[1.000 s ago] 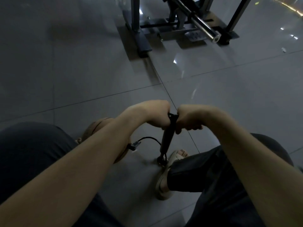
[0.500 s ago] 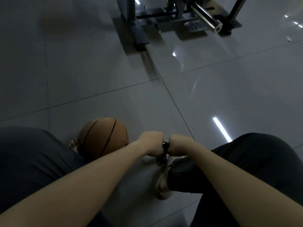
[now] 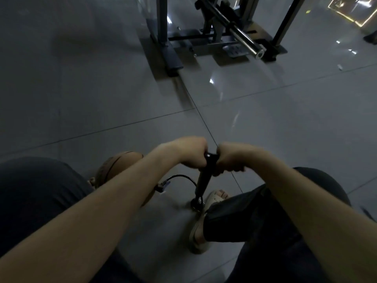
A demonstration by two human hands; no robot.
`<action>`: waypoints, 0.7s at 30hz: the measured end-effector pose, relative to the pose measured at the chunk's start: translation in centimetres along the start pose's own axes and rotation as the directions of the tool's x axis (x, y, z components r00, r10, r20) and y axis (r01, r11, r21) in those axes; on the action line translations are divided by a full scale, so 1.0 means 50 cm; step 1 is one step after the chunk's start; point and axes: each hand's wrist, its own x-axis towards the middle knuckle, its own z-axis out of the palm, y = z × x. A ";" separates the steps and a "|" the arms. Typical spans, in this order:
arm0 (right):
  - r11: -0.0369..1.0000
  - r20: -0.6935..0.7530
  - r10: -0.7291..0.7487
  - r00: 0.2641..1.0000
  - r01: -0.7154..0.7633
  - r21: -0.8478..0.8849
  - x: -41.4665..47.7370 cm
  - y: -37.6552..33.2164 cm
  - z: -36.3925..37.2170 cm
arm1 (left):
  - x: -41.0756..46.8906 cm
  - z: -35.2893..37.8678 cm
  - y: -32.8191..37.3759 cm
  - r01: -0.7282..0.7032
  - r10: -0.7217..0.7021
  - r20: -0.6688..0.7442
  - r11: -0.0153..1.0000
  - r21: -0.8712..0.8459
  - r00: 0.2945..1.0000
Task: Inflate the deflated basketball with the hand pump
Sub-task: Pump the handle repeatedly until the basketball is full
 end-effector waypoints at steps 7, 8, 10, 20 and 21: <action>0.998 0.082 0.033 0.996 -0.029 -0.051 0.014 -0.030 0.005 | 0.002 -0.011 -0.010 0.062 -0.059 0.087 0.998 -0.029 0.994; 0.998 0.105 0.038 0.994 -0.032 -0.054 0.029 -0.027 0.025 | 0.017 0.008 -0.018 0.080 -0.076 0.134 0.996 -0.028 0.988; 0.998 0.120 0.043 0.992 -0.039 -0.041 0.057 -0.015 0.057 | 0.043 0.041 -0.031 0.101 -0.094 0.190 0.994 -0.028 0.977; 0.987 0.038 -0.008 0.999 0.014 -0.160 0.161 0.049 0.195 | 0.090 0.194 -0.059 0.113 -0.124 0.121 0.989 0.090 0.985; 0.986 0.051 -0.010 0.999 0.019 -0.167 0.166 0.054 0.206 | 0.092 0.209 -0.060 0.115 -0.125 0.131 0.990 0.085 0.983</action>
